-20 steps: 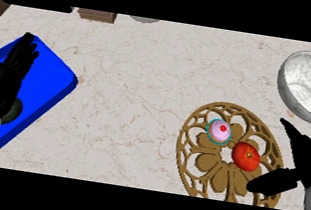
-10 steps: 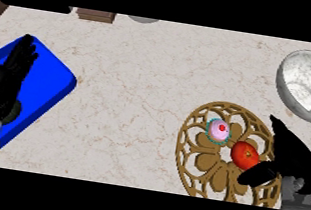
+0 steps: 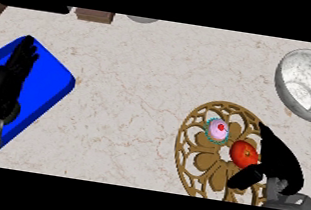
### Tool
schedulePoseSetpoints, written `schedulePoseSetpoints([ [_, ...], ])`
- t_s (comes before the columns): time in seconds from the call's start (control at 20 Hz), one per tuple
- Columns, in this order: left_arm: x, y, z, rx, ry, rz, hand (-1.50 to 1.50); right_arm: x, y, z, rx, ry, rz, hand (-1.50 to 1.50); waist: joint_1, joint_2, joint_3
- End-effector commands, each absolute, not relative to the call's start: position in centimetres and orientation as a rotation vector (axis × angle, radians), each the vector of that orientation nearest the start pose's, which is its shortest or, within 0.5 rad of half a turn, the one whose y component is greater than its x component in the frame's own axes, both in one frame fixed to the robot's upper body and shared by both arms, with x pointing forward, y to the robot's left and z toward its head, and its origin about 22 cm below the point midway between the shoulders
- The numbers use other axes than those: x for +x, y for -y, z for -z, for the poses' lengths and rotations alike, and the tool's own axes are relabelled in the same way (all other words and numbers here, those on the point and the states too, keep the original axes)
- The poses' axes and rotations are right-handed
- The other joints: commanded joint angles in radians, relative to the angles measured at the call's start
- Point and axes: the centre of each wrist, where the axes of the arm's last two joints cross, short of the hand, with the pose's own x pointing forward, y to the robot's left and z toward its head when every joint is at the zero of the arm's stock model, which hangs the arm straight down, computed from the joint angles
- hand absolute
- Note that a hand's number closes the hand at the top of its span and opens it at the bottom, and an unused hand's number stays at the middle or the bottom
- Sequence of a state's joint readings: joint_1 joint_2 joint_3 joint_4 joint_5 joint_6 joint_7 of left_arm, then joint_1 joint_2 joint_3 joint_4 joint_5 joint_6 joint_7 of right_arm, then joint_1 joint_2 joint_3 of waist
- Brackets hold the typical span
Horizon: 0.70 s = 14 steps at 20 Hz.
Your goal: Pick the tomato from the placemat and place it in the bowl
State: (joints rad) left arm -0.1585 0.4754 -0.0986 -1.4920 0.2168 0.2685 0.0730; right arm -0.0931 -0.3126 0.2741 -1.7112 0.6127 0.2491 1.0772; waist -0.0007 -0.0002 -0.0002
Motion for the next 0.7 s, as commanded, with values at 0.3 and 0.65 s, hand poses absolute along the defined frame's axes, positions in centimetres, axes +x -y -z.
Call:
schedulePoseSetpoints([
  [0.3,27.1,-31.8,-4.8,0.334,1.554,0.08,0.0,26.7,23.1,-1.8,-0.86,0.494,-0.653,-1.5,0.005,0.001,0.0],
  [0.65,25.6,-31.3,-4.7,0.327,1.579,0.067,0.0,26.4,23.2,-0.1,-0.755,0.526,-0.706,1.5,0.007,0.0,0.0],
])
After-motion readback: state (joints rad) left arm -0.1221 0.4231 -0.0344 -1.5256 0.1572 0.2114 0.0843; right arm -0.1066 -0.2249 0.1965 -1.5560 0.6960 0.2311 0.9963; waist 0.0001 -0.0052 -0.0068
